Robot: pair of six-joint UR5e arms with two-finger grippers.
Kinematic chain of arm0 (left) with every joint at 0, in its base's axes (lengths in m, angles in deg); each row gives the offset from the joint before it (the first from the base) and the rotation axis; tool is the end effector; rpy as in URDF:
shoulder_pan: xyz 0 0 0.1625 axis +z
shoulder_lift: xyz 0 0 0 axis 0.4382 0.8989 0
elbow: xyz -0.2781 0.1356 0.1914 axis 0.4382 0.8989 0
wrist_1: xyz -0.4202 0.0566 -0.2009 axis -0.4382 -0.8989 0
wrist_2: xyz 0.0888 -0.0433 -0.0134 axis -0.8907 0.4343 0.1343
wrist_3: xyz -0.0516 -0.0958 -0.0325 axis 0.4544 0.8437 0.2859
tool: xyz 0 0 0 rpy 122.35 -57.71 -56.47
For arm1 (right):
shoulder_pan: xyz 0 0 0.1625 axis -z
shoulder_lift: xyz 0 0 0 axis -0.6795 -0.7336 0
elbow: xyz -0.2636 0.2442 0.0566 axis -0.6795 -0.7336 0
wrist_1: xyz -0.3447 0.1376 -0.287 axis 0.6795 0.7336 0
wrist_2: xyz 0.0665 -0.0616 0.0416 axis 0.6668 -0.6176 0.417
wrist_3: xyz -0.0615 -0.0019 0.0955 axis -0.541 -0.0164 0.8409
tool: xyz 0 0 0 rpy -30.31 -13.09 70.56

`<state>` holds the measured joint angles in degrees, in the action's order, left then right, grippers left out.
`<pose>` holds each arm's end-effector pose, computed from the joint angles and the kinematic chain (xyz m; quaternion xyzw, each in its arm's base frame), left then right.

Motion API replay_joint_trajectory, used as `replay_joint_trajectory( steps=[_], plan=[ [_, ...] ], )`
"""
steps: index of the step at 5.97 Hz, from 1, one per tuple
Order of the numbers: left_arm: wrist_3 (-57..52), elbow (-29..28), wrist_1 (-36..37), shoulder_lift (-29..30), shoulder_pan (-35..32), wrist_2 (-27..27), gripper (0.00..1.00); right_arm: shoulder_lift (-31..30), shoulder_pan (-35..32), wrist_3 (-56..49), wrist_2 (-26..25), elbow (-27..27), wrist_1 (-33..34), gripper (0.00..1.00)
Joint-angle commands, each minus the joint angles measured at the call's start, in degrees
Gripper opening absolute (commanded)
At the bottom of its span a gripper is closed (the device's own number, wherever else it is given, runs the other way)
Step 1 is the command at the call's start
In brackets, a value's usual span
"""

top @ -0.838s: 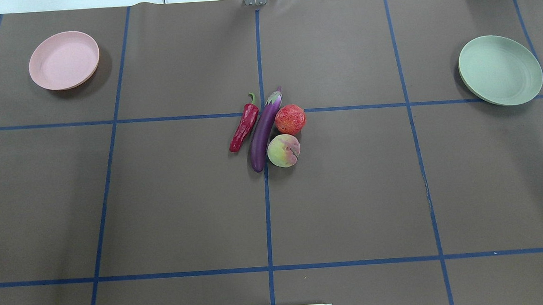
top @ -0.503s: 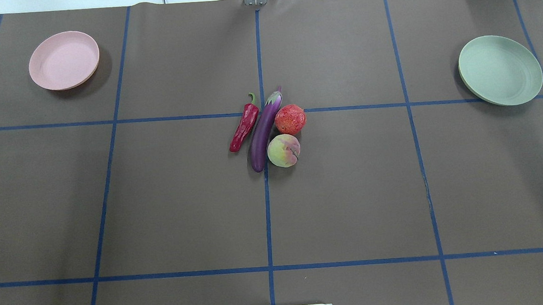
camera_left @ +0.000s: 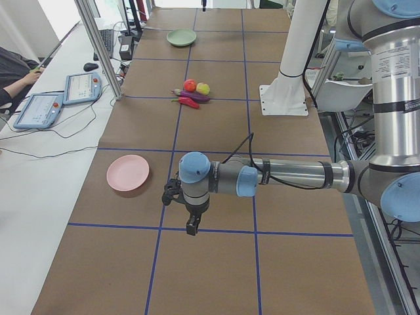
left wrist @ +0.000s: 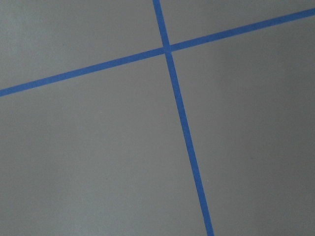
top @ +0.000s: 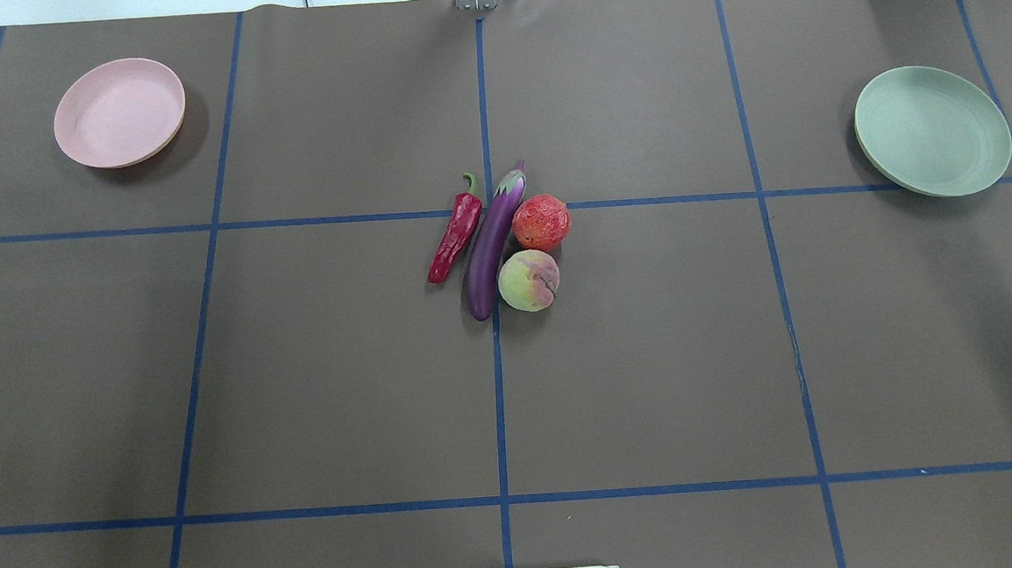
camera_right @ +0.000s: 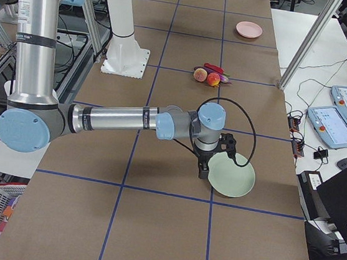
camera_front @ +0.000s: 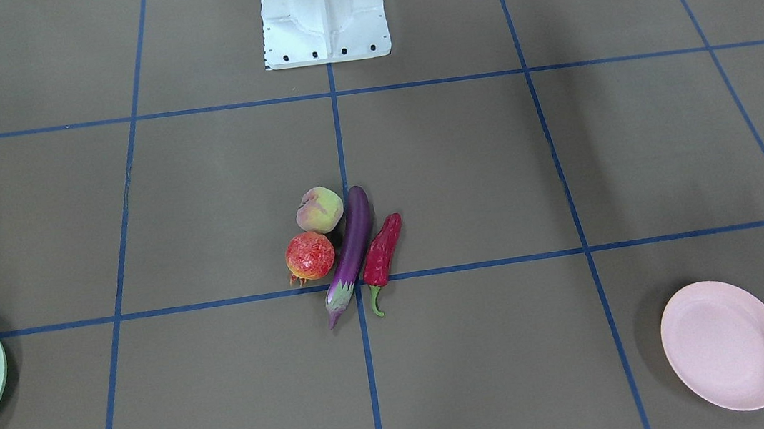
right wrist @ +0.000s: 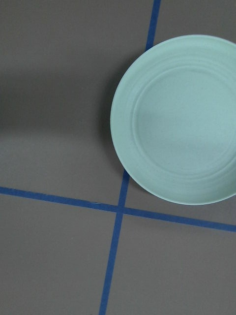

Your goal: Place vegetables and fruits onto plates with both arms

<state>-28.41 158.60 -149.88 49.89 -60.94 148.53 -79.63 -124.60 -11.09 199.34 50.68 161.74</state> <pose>-0.0305 -0.5072 0.5807 0.0661 0.3533 0.1118 0.9265 -0.0240 -0.5707 0.5010 0.0761 -0.3628 -0.0790 0.9254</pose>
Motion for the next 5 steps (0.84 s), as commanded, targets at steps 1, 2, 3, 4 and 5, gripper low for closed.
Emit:
replay_joint_trajectory(
  steps=[1,2,3,4,5],
  plan=[
    [0.11,-0.31,-1.75,2.20,0.01,-0.19,1.00,4.46,5.55,1.65,-0.17,-0.22,-1.39,1.00],
    [0.11,-0.49,-4.72,4.48,0.01,-0.19,1.00,6.82,6.54,5.14,0.09,-0.05,-1.31,1.00],
    [0.20,-3.54,-9.36,7.54,0.10,-0.11,1.00,8.84,9.95,10.31,0.44,1.35,-1.48,1.00],
    [0.20,-5.57,-9.84,8.79,0.36,0.42,1.00,13.39,15.11,22.11,0.18,2.23,-1.40,1.00],
    [0.11,-5.68,-9.85,8.89,0.45,0.42,1.00,18.39,20.04,33.28,-0.60,2.41,-1.22,1.00]
  ],
)
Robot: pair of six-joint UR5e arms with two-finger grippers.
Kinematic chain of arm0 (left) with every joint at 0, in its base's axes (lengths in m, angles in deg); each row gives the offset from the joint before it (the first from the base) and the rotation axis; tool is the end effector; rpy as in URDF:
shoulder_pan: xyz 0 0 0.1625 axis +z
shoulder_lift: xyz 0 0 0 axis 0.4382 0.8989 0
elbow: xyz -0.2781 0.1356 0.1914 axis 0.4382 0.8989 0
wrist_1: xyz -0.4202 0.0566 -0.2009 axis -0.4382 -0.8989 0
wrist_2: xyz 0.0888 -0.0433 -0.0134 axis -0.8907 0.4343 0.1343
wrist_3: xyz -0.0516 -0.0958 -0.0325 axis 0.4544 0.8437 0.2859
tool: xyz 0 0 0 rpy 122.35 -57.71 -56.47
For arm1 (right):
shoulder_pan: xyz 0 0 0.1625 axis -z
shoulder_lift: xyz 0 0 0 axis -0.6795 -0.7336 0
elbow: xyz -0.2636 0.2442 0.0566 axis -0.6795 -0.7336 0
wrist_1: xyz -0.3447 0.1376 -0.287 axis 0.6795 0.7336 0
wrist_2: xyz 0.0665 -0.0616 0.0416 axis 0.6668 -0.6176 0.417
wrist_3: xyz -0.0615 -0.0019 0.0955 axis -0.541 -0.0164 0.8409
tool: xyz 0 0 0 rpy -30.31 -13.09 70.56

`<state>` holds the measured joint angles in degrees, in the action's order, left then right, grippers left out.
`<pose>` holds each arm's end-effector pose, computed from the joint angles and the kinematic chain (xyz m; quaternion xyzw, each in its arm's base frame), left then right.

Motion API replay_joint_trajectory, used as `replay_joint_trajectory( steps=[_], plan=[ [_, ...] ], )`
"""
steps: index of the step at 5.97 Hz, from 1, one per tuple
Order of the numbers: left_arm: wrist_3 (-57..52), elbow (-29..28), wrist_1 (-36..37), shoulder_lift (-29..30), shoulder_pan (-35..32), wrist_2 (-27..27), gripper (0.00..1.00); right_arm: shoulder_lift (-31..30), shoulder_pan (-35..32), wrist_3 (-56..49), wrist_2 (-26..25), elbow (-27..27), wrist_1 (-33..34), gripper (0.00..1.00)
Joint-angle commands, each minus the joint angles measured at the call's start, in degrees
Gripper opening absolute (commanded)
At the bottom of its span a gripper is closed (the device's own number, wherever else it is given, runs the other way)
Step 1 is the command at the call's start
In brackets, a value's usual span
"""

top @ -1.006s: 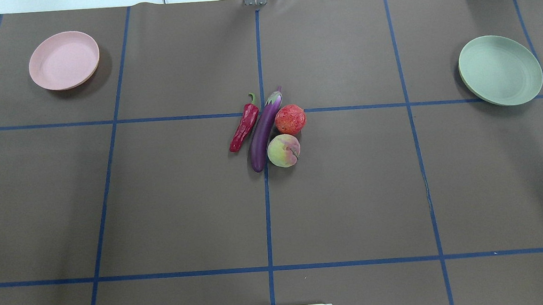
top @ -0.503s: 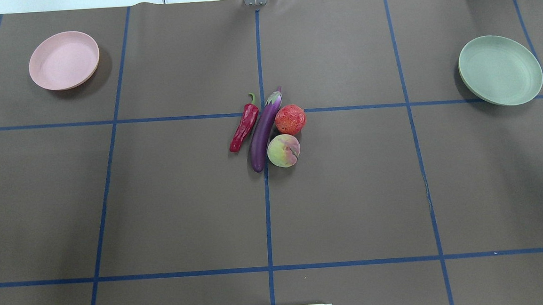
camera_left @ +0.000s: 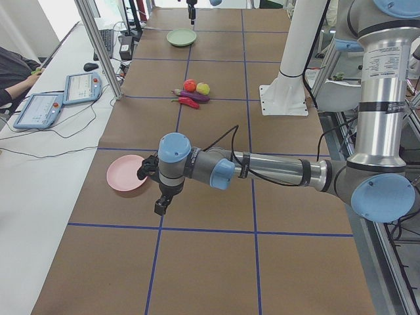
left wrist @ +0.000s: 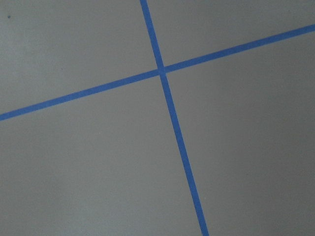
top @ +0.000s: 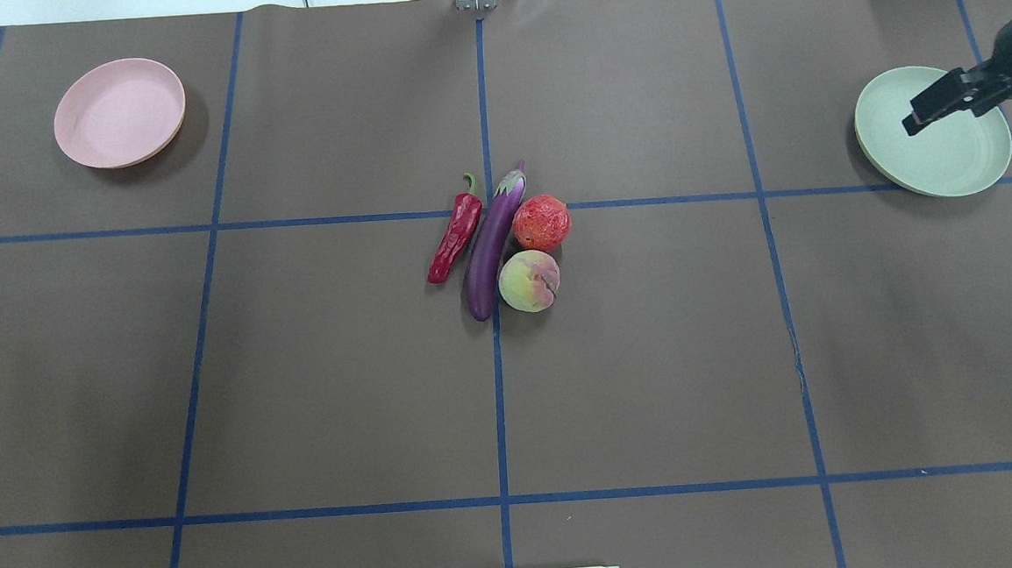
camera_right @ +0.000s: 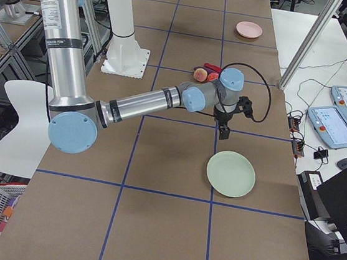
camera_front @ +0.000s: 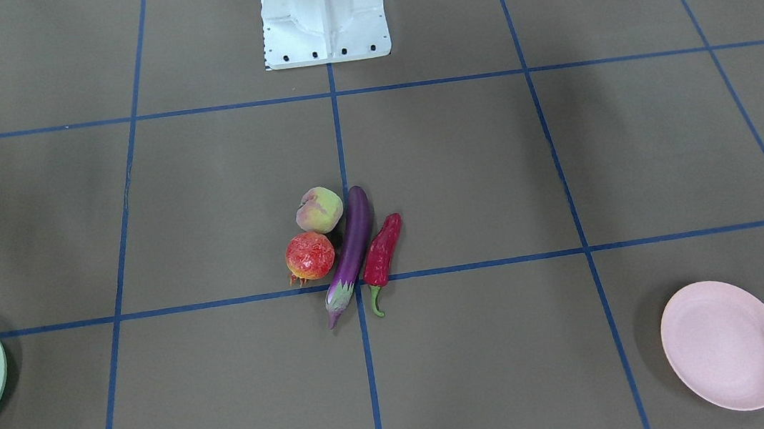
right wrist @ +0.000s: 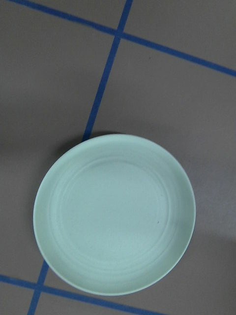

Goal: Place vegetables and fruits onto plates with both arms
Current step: 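Move the right gripper to the red pomegranate and grasp it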

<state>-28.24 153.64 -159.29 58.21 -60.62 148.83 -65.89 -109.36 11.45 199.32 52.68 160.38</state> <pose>-0.0234 -0.5716 0.5321 0.1677 0.3473 0.1514 0.9101 -0.1966 -0.5983 0.3346 0.0829 -0.4159 -0.0725 0.9027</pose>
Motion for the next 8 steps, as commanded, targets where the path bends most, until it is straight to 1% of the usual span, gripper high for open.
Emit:
replay_joint_trajectory(
  steps=[1,2,3,4,5,6,8],
  plan=[
    [-0.06,-0.89,-0.44,0.58,0.13,0.12,1.00,8.61,10.77,20.50,-4.33,0.41,0.22,1.00],
    [-0.23,-0.98,-0.44,0.49,0.22,0.21,1.00,12.83,17.62,27.13,-10.45,-0.37,1.09,1.00],
    [-0.15,-1.06,-0.35,0.49,0.22,0.21,1.00,18.35,21.95,31.89,-15.91,-4.03,1.45,1.00],
    [-0.23,-1.24,-0.43,0.49,0.22,0.21,1.00,24.33,24.43,35.07,-17.71,-9.55,1.37,1.00],
    [-0.15,-1.50,-0.43,0.57,0.22,0.21,1.00,29.43,26.45,36.41,-21.03,-15.18,1.28,1.00],
    [-0.15,-1.50,-0.52,0.58,0.22,0.13,1.00,33.14,27.61,37.12,-22.37,-19.58,1.28,1.00],
    [-0.15,-1.59,-0.52,0.58,0.22,0.12,1.00,33.61,29.98,37.13,-26.75,-20.94,1.36,1.00]
  ],
)
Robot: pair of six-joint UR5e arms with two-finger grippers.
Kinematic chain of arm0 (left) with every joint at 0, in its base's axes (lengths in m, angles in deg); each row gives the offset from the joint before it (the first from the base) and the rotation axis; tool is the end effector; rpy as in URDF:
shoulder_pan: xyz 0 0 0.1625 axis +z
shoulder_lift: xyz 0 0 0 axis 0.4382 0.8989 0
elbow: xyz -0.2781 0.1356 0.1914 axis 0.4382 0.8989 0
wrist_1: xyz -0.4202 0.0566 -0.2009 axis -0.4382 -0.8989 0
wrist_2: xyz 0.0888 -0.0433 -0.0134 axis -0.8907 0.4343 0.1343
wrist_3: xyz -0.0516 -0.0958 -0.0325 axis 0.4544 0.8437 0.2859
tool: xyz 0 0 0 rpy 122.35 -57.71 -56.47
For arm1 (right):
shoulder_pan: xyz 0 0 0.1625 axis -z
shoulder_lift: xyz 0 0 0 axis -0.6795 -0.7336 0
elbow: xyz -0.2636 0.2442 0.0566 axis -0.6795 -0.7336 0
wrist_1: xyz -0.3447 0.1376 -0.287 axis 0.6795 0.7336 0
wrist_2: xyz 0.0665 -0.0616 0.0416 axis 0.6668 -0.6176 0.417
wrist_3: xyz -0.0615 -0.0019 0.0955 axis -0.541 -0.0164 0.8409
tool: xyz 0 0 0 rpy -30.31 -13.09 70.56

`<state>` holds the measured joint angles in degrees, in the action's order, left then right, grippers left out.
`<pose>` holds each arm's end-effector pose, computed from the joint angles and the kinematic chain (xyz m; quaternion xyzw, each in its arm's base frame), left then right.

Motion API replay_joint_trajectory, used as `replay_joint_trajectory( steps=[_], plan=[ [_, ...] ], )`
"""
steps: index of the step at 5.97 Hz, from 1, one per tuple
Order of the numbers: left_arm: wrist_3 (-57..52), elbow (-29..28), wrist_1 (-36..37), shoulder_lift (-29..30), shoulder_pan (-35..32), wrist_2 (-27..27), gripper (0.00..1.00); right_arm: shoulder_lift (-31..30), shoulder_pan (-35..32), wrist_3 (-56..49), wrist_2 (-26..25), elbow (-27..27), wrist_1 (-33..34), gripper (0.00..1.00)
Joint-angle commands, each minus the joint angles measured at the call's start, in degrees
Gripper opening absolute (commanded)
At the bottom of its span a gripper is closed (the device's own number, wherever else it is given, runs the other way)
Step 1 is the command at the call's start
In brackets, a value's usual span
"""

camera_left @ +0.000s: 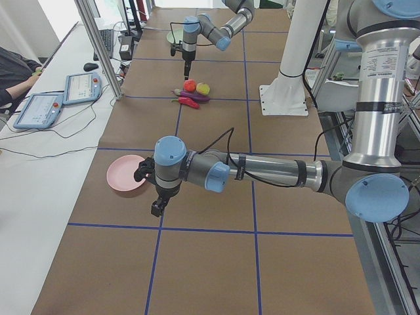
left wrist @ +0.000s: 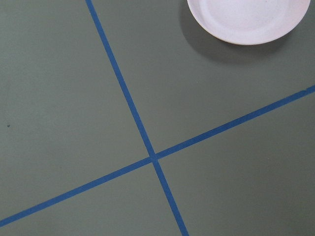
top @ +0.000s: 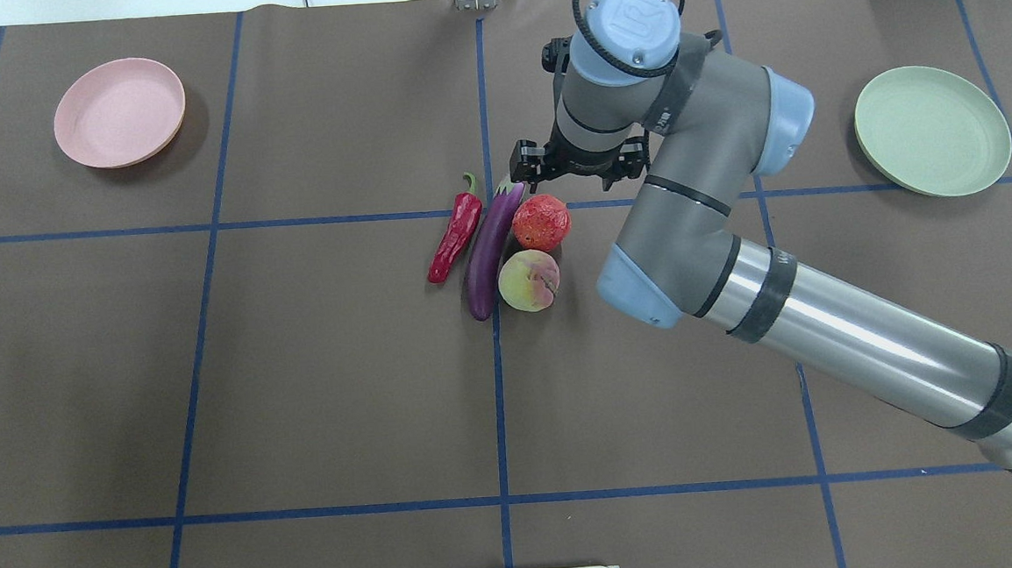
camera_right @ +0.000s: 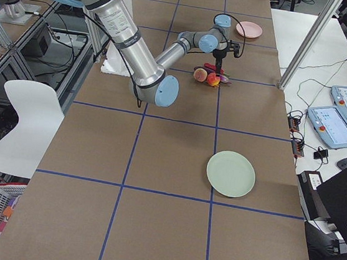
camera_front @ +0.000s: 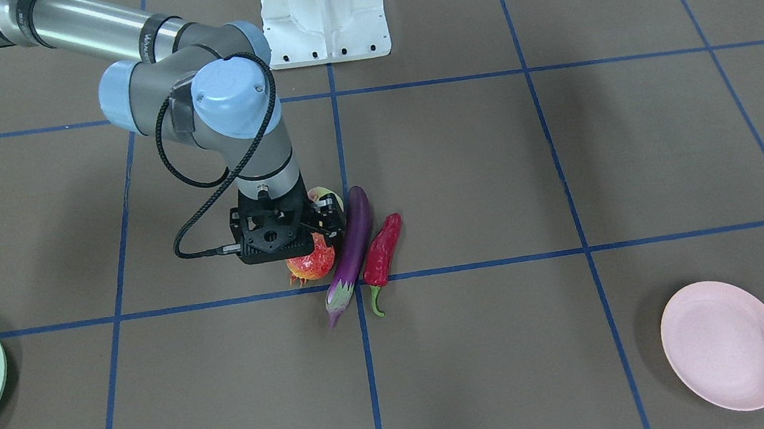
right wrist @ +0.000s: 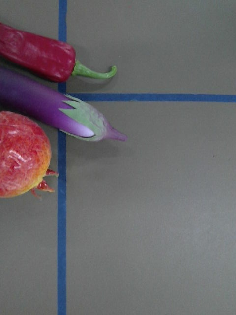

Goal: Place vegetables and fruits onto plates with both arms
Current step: 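Move the right gripper to the red pomegranate and grasp it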

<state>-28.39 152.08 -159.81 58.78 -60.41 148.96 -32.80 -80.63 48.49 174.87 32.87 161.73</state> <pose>-0.0209 -0.5755 0.5407 0.1637 0.3489 0.1530 0.9100 -0.5427 -0.5474 0.1287 0.0757 -0.3806 0.0352 0.9210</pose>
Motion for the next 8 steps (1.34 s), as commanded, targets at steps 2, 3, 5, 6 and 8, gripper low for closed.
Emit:
replay_joint_trajectory(
  steps=[2,3,5,6,8],
  plan=[
    [0.00,-0.04,-0.01,-0.08,0.00,-0.01,1.00,0.35,3.09,0.00,-5.30,-2.53,0.11,1.00],
    [0.00,-0.04,-0.01,0.00,0.00,-0.01,1.00,0.44,3.63,-0.09,-6.19,-3.41,0.11,1.00],
    [0.09,-0.12,-0.01,0.00,0.00,-0.01,1.00,0.35,4.42,-0.09,-7.24,-4.20,0.11,1.00],
    [0.09,-0.47,-0.01,0.09,0.09,-0.01,1.00,0.44,4.68,-0.26,-8.47,-4.47,0.02,1.00],
    [0.09,-0.91,-0.36,0.18,0.26,-0.01,1.00,0.35,4.86,-1.22,-9.10,-4.30,0.02,0.15]
  ],
)
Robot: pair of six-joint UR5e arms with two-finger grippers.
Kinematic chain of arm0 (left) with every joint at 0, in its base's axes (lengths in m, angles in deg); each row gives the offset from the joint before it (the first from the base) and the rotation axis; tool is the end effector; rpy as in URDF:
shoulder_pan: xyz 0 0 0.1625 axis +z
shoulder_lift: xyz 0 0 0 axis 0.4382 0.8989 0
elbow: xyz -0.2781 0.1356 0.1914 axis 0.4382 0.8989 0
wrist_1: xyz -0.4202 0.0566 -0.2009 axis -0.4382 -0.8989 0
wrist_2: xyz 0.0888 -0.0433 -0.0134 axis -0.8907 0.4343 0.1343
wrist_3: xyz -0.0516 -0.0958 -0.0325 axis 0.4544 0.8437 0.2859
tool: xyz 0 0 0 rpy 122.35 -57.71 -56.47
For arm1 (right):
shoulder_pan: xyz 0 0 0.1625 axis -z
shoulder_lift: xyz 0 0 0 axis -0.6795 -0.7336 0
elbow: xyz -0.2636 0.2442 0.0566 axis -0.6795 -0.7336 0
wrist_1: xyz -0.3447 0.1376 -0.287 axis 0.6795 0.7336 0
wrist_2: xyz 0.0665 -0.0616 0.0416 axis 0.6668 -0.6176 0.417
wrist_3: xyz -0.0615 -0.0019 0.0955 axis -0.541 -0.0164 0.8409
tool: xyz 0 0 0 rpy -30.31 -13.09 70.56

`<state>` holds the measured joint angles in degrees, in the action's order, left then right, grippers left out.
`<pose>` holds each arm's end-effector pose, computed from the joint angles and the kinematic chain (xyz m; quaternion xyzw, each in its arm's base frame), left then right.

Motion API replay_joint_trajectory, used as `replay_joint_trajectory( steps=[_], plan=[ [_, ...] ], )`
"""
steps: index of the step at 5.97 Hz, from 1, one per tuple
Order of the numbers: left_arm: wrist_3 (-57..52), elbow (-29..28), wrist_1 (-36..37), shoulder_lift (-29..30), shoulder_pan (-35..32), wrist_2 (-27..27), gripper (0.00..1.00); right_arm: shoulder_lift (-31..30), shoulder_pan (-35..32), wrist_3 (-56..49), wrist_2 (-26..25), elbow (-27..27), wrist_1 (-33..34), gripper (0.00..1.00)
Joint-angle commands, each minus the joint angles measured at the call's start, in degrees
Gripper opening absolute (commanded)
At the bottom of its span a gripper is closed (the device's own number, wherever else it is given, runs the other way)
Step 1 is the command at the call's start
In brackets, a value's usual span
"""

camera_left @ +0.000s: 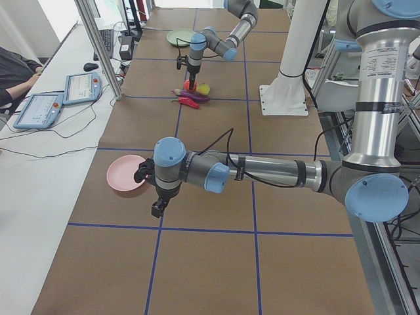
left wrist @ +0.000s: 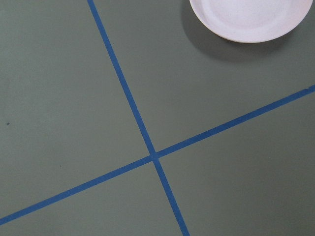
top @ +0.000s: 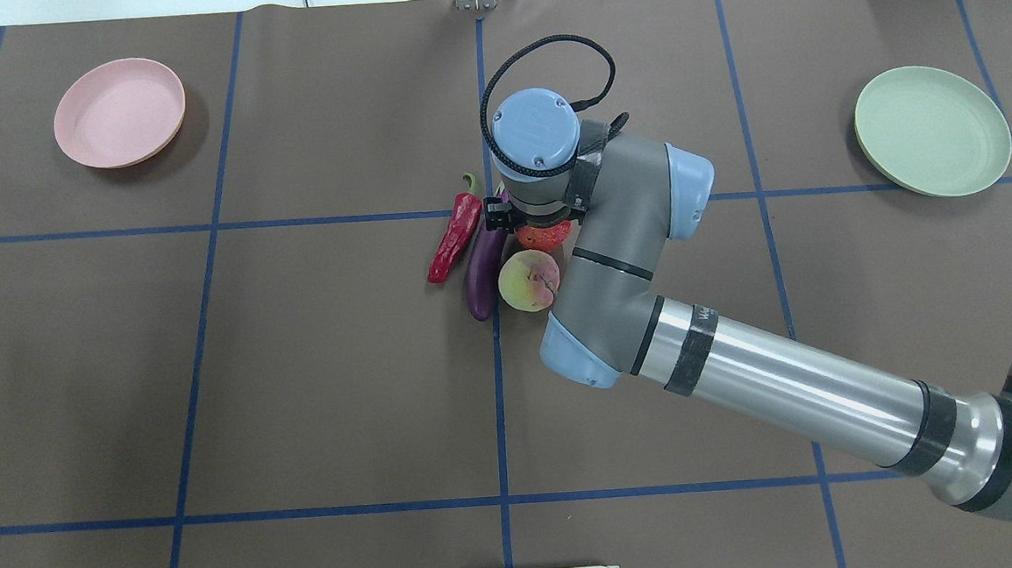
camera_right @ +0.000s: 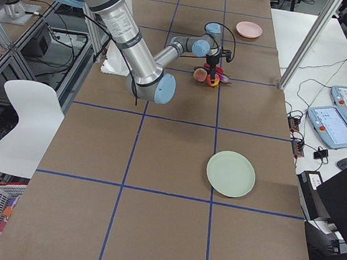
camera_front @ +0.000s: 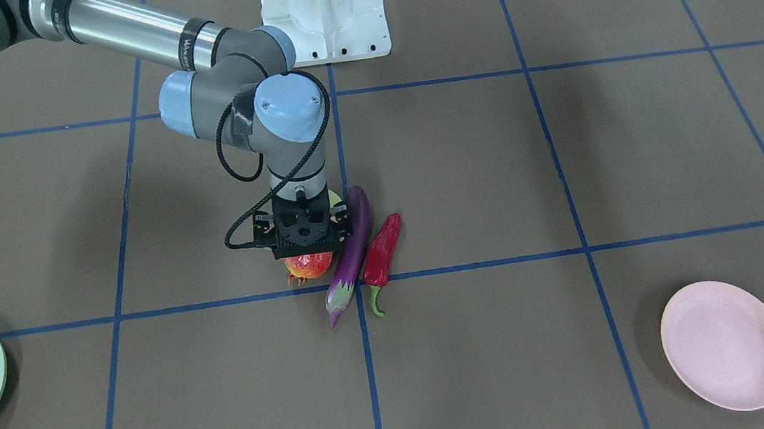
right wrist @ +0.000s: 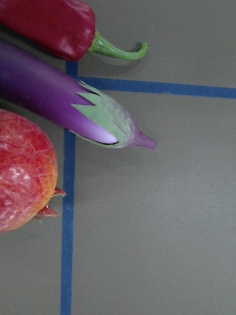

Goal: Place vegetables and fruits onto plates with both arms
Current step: 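Carry the pomegranate with the right gripper onto the green plate and release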

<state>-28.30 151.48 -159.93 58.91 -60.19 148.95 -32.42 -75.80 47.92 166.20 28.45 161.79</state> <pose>-0.0186 -0.5764 0.5451 0.1600 0.3495 0.1530 0.9104 -0.5963 -0.5259 0.1654 0.1059 -0.3223 0.0228 0.9404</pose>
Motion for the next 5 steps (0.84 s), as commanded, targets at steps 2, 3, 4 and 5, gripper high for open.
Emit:
replay_joint_trajectory(
  steps=[2,3,4,5],
  plan=[
    [0.00,-0.58,-0.32,0.14,0.14,0.00,1.00,-1.50,-2.84,-4.32,1.66,2.57,-0.05,0.00],
    [0.00,-0.58,-0.32,0.14,0.14,0.09,1.00,-5.69,-7.39,-6.70,6.72,6.85,-0.05,0.00],
    [0.00,-0.58,-0.32,0.14,0.14,0.09,1.00,-10.00,-12.75,-17.86,11.56,9.07,-0.31,0.00],
    [0.00,-0.58,-0.32,0.23,0.14,0.09,1.00,-14.04,-18.54,-29.03,16.66,9.18,-0.92,0.00]
  ],
)
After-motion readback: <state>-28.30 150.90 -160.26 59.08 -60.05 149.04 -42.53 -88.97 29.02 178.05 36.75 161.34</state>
